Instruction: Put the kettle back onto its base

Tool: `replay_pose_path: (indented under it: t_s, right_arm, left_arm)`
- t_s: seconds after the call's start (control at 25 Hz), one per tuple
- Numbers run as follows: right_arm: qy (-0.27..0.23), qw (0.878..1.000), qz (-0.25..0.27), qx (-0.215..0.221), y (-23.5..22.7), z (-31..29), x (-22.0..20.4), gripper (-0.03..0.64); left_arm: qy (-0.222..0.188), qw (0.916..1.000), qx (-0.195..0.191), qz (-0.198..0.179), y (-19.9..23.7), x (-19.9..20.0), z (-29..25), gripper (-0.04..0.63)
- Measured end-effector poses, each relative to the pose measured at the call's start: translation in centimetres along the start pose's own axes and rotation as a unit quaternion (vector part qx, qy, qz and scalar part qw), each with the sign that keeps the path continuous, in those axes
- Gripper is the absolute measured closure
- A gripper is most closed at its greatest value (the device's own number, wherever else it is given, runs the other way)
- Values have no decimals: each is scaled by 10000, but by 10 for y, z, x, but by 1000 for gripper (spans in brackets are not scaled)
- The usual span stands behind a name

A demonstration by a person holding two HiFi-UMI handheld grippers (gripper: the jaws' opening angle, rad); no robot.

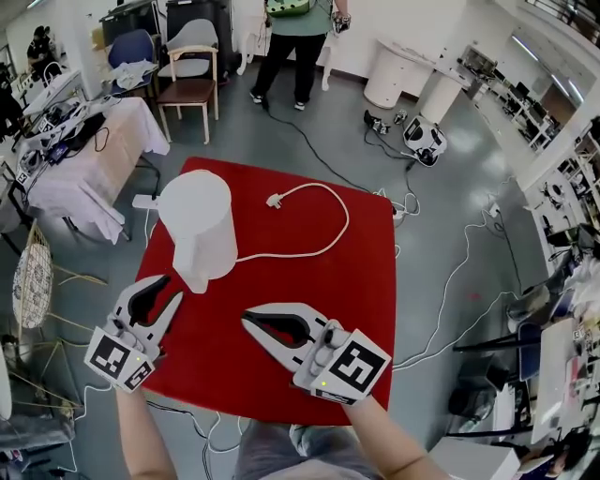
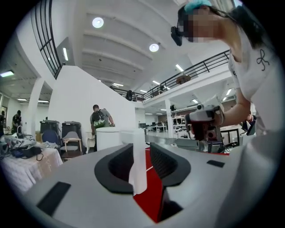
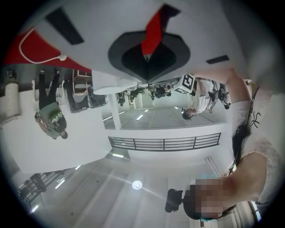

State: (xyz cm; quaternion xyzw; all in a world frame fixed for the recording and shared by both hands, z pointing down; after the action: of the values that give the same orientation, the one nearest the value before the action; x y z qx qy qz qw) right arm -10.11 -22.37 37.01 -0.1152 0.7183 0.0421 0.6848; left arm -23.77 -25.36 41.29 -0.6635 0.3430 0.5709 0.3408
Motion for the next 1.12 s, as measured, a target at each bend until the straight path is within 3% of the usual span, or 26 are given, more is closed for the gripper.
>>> replay_pose_path:
  t_s: [0.08,0.2,0.36,0.48,0.72,1.12]
  right_arm:
    - [-27,10000,-35,87,5,-3,3,612]
    - [-92,9996,-52,255,16,-7,12,612]
    - [-135,9988,97,469,32,-9,27,612]
    - [-216,9982,229,513,42,-6,40,612]
    - [-274,9963,549,594,63,3,54,612]
    - [-325,9927,737,893,92,30,61,612]
  left_arm:
    - [-111,9998,185,-22,-13,14,13,553]
    - [-310,9989,355,29,-37,41,23,584]
    - [-548,9969,494,256,-73,78,34,586]
    - [-485,9965,663,142,-96,95,41,585]
    - [-420,9930,1039,368,-119,106,57,584]
    - [-316,9876,1512,281,-153,120,74,586]
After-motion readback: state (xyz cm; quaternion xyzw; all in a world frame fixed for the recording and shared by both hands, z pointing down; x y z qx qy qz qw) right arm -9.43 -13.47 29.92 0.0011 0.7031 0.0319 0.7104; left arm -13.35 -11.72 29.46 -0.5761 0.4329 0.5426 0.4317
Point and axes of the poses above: the fingertips, and each gripper's own axes: z backward along the fingers, y to its left, x out of its top, the point moved 1 cm from there along z, backward along the fingers, and after that the axes turned 3 degrees about y, right-handed, at the moved point
